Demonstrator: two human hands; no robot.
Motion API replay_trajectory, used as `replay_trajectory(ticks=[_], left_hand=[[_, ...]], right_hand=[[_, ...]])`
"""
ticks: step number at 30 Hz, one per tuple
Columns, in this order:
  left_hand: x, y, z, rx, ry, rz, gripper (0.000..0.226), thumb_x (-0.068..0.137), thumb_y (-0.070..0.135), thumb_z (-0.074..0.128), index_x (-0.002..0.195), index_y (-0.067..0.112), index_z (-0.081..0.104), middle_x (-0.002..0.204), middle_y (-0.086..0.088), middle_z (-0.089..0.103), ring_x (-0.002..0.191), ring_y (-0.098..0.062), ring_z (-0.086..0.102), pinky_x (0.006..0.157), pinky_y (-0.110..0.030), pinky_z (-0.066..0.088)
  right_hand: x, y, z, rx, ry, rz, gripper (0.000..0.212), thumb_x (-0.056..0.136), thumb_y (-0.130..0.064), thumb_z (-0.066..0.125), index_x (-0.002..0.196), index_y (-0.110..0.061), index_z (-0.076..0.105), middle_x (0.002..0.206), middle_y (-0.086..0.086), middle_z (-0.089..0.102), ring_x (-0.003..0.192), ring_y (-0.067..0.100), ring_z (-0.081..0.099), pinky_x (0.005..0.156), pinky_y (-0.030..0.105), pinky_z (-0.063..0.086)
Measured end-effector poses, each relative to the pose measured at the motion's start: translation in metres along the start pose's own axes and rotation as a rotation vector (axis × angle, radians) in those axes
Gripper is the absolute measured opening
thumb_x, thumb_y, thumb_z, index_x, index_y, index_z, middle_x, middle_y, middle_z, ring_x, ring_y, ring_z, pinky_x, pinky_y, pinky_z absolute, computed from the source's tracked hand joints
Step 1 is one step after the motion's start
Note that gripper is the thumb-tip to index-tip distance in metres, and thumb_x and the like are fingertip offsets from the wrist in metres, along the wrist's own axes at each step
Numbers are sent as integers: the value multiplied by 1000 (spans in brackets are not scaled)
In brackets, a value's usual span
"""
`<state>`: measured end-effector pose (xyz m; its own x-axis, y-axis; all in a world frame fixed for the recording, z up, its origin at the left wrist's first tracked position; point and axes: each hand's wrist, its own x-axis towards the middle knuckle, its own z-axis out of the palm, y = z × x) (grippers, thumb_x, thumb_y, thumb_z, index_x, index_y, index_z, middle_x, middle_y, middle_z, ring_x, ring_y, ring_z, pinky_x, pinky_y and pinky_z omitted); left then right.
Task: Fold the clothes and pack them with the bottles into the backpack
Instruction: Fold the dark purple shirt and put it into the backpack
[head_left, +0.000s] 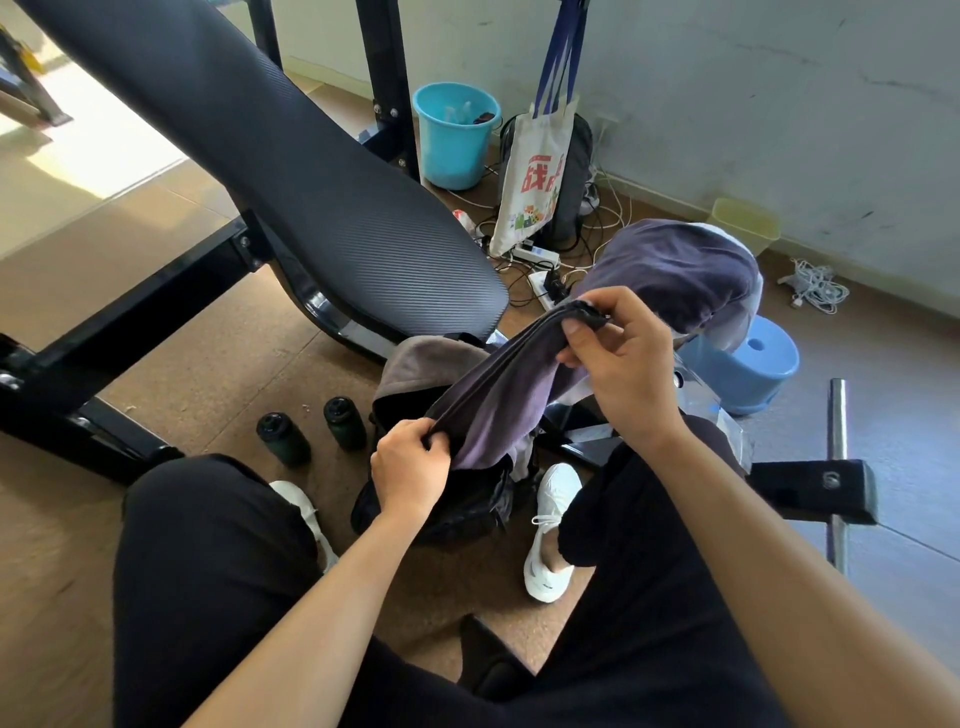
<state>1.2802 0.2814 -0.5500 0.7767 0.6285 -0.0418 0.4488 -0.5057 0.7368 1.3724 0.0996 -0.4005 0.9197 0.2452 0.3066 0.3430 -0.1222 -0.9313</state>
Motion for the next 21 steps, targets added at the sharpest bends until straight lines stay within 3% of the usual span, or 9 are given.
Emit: replay_trajectory(ticks=[3,6,9,12,17,21], left_hand=[[2,-7,-3,26,-140,-139,21,92,36,57,97,30,76,80,-2,76,86,-27,72,81,-36,54],[2,-9,-3,-35,-244,-232,17,94,30,59,84,26,72,59,4,72,55,-14,72,73,-38,62],[6,-9,-3,-208,-229,-372,15,96,18,63,88,22,75,70,-1,76,55,-17,73,69,-38,65],[9,-10,-6,-326,-221,-502,10,95,15,67,97,17,77,85,-5,76,64,-20,76,60,-28,61],[9,-9,-6,-340,-283,-458,15,88,14,74,73,15,75,77,-8,73,64,-21,72,60,-28,56],[9,-12,-8,-221,-393,-330,12,84,16,78,72,18,76,69,-2,70,67,-18,65,62,-31,50]], right_hand=[[-3,6,-1,15,-25,9,14,95,6,63,102,-6,62,97,24,65,84,39,69,71,28,59],[-8,10,1,7,-47,23,18,94,6,64,101,-10,62,96,22,67,85,37,70,71,25,59],[-11,13,2,14,-63,26,18,94,7,64,100,-9,62,96,21,67,83,35,71,71,25,59],[-16,13,1,27,-82,11,18,93,9,64,100,-8,62,95,24,67,81,36,70,71,23,58],[-20,11,-1,25,-88,16,19,93,9,64,99,-9,63,95,24,67,80,33,70,71,23,58],[-16,12,-6,4,-53,37,15,94,9,63,102,-3,62,92,21,66,74,25,69,69,21,57]])
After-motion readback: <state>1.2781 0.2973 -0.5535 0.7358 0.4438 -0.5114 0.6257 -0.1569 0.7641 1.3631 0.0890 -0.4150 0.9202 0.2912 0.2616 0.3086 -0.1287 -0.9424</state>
